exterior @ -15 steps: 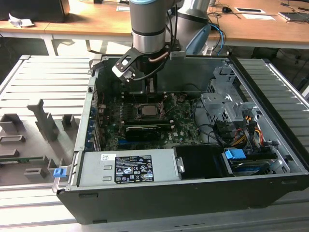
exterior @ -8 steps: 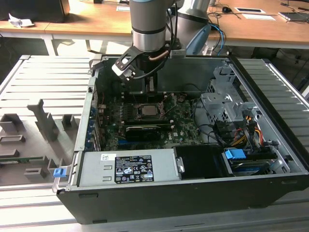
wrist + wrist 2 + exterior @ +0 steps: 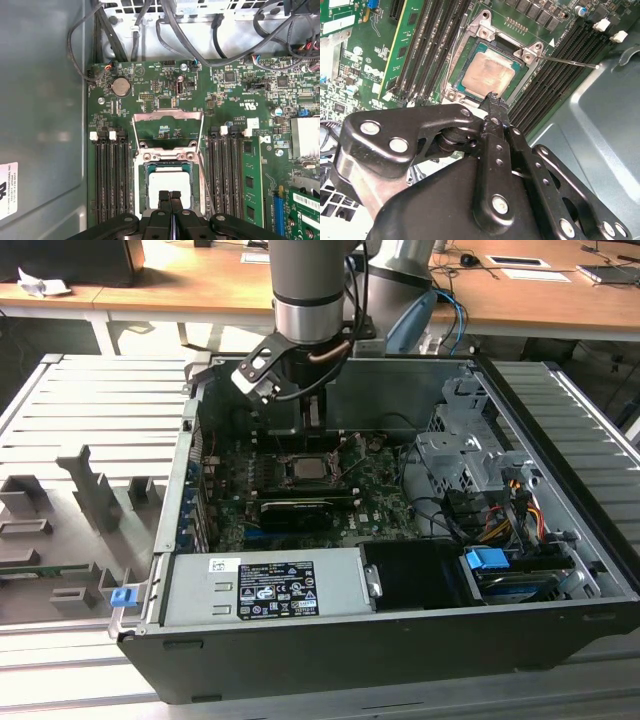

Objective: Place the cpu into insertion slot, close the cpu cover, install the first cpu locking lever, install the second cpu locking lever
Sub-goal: 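Close the cpu cover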

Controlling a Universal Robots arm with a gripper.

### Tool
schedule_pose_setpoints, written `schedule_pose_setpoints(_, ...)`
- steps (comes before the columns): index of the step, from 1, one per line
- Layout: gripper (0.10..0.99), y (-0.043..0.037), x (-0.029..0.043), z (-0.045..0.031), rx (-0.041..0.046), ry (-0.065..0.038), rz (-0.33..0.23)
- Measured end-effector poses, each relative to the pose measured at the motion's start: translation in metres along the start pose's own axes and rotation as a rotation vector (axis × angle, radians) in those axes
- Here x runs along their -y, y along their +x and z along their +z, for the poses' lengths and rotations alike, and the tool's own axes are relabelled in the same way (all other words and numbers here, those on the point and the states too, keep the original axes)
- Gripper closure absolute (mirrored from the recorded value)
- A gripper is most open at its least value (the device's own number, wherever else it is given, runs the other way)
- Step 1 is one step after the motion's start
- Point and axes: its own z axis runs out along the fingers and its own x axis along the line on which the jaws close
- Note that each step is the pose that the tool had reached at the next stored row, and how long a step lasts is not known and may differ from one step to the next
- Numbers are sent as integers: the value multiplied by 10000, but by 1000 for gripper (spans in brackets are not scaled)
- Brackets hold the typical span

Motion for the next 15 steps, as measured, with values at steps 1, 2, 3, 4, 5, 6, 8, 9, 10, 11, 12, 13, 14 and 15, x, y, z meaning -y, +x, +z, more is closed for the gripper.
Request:
schedule_pose_setpoints(1,980,0,0,-6,0,1,0)
schedule_pose_setpoints(2,980,1,-1,-11,0,0,0)
schedule_pose_setpoints(3,980,1,-1,-15,0,1,0)
schedule_pose_setpoints(4,980,1,-2,-20,1,0,0)
schedule_pose_setpoints(5,980,2,-2,-23,1,1,0)
schedule_pose_setpoints(6,980,2,-2,-25,1,1,0)
schedule_pose_setpoints(8,980,3,-3,-32,0,1,0)
schedule_pose_setpoints(9,980,3,-3,-35,1,1,0)
schedule_pose_setpoints(10,980,3,-4,-42,2,2,0)
schedule_pose_setpoints(11,980,3,-4,-46,1,1,0)
schedule_pose_setpoints(12,980,4,-4,-50,1,1,0)
schedule_pose_setpoints(13,980,4,-5,-55,1,1,0)
schedule_pose_setpoints(14,980,4,-6,-62,1,1,0)
schedule_pose_setpoints(15,980,5,-6,-70,1,1,0)
